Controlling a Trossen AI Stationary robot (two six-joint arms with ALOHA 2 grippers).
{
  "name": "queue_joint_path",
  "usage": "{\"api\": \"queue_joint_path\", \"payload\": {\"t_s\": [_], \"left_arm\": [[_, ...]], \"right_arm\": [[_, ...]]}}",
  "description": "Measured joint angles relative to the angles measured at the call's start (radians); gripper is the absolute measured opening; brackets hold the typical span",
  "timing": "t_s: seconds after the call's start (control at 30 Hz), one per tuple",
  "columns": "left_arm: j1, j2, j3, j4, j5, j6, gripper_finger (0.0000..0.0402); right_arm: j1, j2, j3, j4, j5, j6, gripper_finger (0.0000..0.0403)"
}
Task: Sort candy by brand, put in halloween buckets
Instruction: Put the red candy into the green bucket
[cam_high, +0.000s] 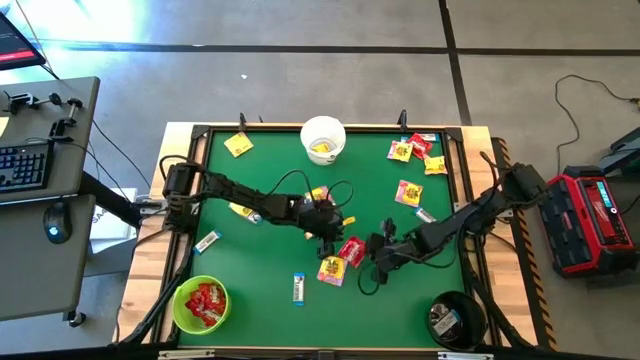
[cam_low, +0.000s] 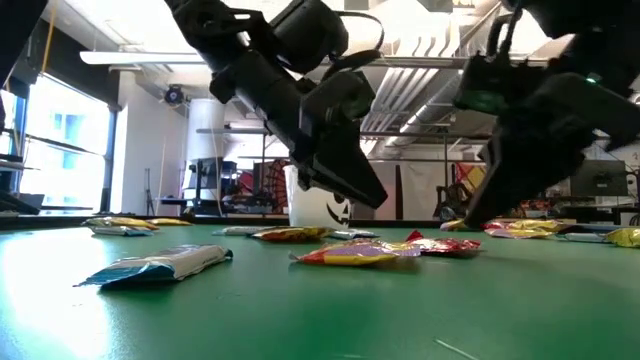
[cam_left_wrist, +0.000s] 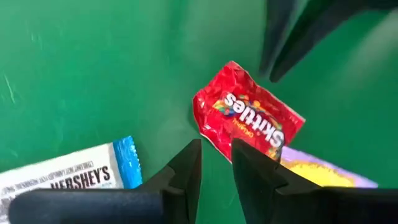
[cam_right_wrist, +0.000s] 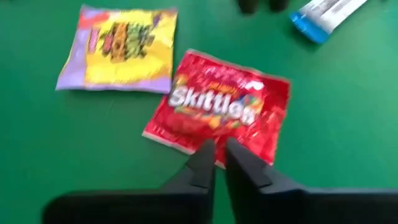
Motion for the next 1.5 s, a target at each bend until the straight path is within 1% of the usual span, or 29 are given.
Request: {"api": "queue_joint_path", "payload": {"t_s": [0.07, 0.17, 0.37, 0.53, 0.7, 0.87, 1.0, 1.13, 1.23, 1.5], "left_arm": [[0.019, 0.0, 0.006, 0.0, 0.044, -0.067, 0.0077], [0.048, 0.0, 0.019, 0.004, 0.087, -0.167, 0.0081], [0.098, 0.0, 0.037, 0.004, 0.154, -0.28, 0.0116], [0.108, 0.0, 0.037, -0.014, 0.178, -0.285, 0.0144], [0.106, 0.0, 0.037, -0.025, 0.186, -0.284, 0.0158], [0.097, 0.032, 0.035, -0.043, 0.194, -0.286, 0.0159], [0.091, 0.073, 0.04, -0.02, 0.215, -0.3, 0.0159], [0.092, 0.073, 0.04, 0.008, 0.215, -0.299, 0.0159], [0.093, 0.073, 0.041, 0.016, 0.248, -0.301, 0.0159], [0.092, 0.103, 0.04, 0.022, 0.27, -0.324, 0.0159]], "right_arm": [[0.013, 0.008, -0.004, 0.003, 0.004, 0.0, 0.0009], [0.017, 0.024, -0.004, 0.029, 0.003, -0.017, 0.0016], [0.017, 0.085, -0.004, 0.08, 0.001, -0.129, 0.0002], [0.015, 0.106, -0.004, 0.117, -0.012, -0.176, 0.0002], [-0.001, 0.107, -0.004, 0.123, -0.017, -0.178, 0.0], [-0.023, 0.107, -0.004, 0.12, -0.017, -0.174, 0.0], [-0.03, 0.107, -0.004, 0.118, -0.018, -0.183, 0.0], [-0.029, 0.107, -0.004, 0.118, -0.017, -0.189, 0.0], [-0.029, 0.108, -0.004, 0.12, -0.017, -0.193, 0.0], [-0.03, 0.108, -0.004, 0.124, -0.018, -0.197, 0.0]]}}
